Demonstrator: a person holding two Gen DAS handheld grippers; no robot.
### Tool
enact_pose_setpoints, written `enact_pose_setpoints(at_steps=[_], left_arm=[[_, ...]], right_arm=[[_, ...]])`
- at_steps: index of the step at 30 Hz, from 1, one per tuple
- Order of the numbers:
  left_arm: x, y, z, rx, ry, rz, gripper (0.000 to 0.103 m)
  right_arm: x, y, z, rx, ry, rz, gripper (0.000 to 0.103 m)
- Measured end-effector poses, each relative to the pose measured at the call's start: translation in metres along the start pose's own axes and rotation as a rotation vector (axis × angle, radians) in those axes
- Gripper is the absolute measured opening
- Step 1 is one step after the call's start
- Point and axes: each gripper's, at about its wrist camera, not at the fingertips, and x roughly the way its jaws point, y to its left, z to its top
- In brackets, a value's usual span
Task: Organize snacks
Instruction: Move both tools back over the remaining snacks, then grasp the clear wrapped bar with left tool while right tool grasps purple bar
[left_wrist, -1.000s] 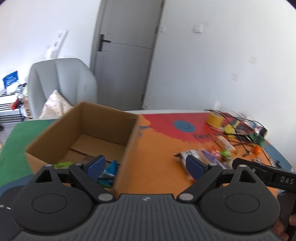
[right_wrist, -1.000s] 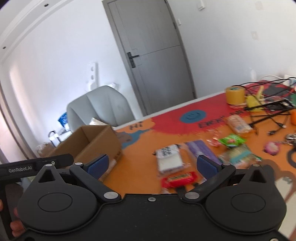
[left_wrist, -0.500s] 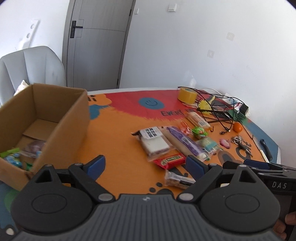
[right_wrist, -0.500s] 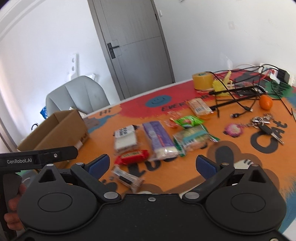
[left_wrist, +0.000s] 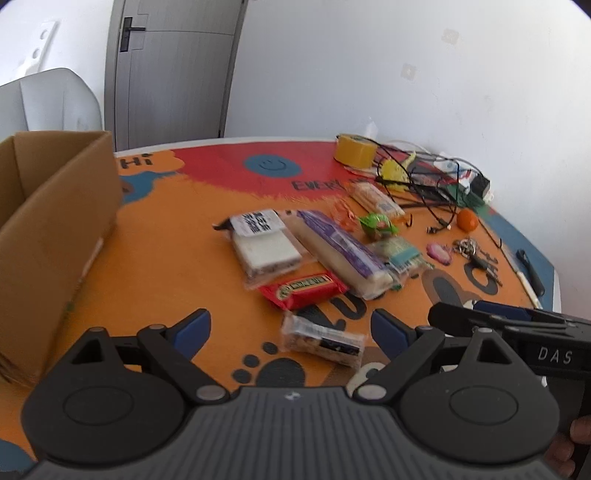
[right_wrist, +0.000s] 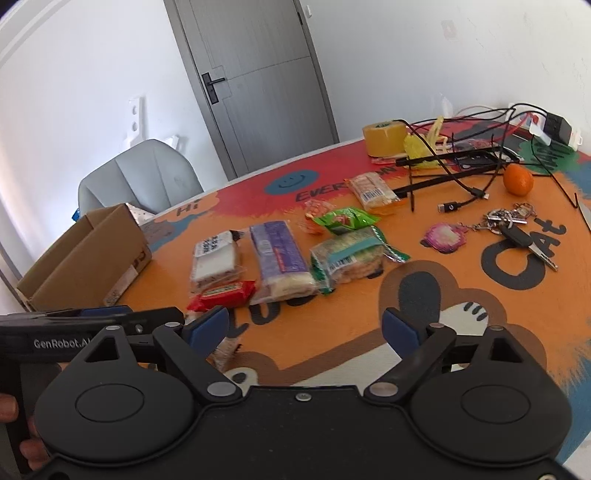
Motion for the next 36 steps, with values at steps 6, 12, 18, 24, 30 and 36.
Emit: enact_pose_setpoints(at_steps=[6,12,18,24,30,36], left_arm=[[0.014,-0.009,-0.007,0.017,0.021,0.005,0.092],[0.021,-0.015,-0.012,0.043,0.033,0.003,0.092],[0.028,-0.024,-0.019,0.089,0.03,0.001,0.09],[0.028,-0.022,-0.02,0.111,0.008,-0.012,0.058],[0.023,-0.009,-0.016,0.075,-0.009,-0.013,0.054],[0.013,0.007,-0.007,0.038,-0.048,0.014,0.054]], right_arm=[[0.007,-0.009,-0.003,0.022,0.011,0.012,0.082],[0.012,-0.015,0.001,0.042,0.008,0.019,0.081],[0.014,-0.018,-0.001,0.046,0.017,0.014,0.081],[0.02,-0.015,0.002,0.038,0.019,0.019,0.081],[0.03,-0.008,0.007,0.022,0.016,0.032,0.078],[0.039,0.003,0.015,-0.004,0.005,0.05,0.075]])
